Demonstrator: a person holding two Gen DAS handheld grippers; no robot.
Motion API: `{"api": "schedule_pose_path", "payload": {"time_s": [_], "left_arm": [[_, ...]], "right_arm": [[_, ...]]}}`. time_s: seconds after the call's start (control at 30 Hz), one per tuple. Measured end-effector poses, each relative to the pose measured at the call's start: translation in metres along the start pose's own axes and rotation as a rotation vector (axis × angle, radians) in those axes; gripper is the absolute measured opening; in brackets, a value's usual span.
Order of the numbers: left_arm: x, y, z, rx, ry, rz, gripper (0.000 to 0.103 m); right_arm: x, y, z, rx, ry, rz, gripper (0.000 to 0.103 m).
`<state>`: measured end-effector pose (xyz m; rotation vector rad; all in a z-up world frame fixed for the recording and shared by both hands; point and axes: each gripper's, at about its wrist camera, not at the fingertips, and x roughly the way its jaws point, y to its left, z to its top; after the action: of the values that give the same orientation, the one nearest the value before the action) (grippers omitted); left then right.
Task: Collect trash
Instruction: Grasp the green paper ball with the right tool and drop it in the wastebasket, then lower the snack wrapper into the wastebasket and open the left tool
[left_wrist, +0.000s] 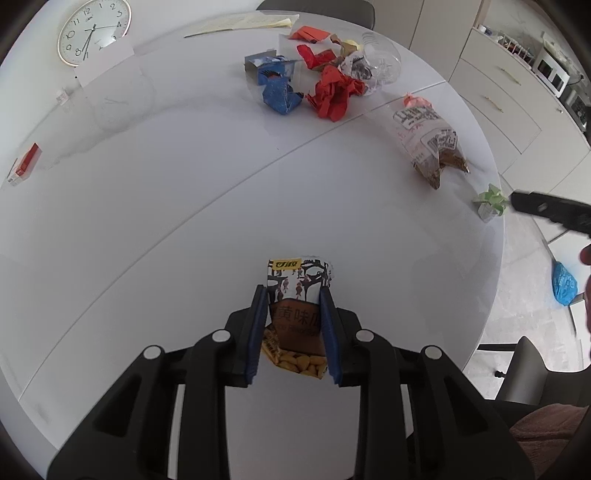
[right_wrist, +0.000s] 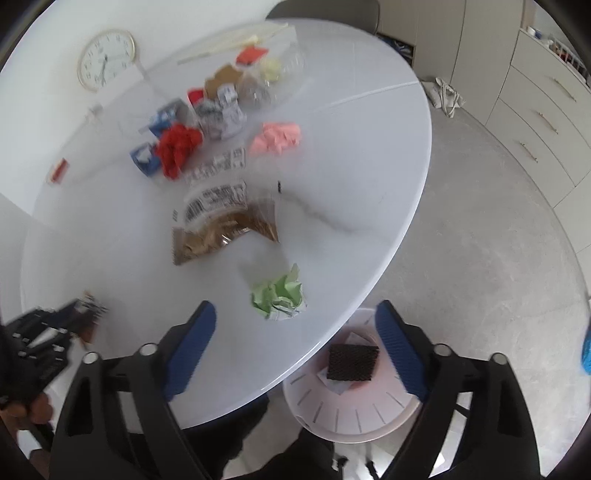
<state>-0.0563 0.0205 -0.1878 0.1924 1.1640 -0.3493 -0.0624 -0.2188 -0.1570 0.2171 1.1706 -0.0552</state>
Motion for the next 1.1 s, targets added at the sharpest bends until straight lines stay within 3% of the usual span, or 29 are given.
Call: {"api": "schedule_pose_path", "payload": {"time_s": [0.23, 0.33, 0.5, 0.77, 0.9, 0.93, 1.0, 1.1], "left_arm": [[-0.028, 0.006, 0.016, -0.006, -0.044, 0.029, 0.028], [-0.039, 0.002, 0.025, 0.008, -0.054, 0.048, 0.028], [-0.048, -0.012, 0.039, 0.023, -0.046, 0.034, 0.028], [-0.061, -0.077, 0.059, 0.130, -0.071, -0.080, 0.028], [-0.057, -0.121, 0.064, 0.185, -0.062, -0.137, 0.028], [-0.056, -0.131, 0.063, 0.197, -0.060, -0.146, 0.028], [-0.052, -0.154, 0.061, 0.222, -0.050, -0.163, 0.028], [-0.046, -0.183, 0.057, 0.237, -0.023, -0.194, 0.028]], "right_arm": [[0.028, 0.009, 0.003, -0.051, 0.054, -0.028, 0.060], [0.030, 0.011, 0.002, -0.054, 0.064, -0.007, 0.037], [0.026, 0.005, 0.001, -0.038, 0.060, 0.007, 0.033], [-0.029, -0.038, -0.028, 0.054, 0.011, 0.046, 0.033], [-0.030, -0.066, -0.057, 0.061, 0.059, 0.054, 0.038], [-0.025, -0.071, -0.064, 0.063, 0.077, 0.057, 0.042], [-0.017, -0.085, -0.074, 0.089, 0.085, 0.047, 0.069], [-0.019, -0.108, -0.083, 0.147, 0.073, 0.015, 0.078]]}}
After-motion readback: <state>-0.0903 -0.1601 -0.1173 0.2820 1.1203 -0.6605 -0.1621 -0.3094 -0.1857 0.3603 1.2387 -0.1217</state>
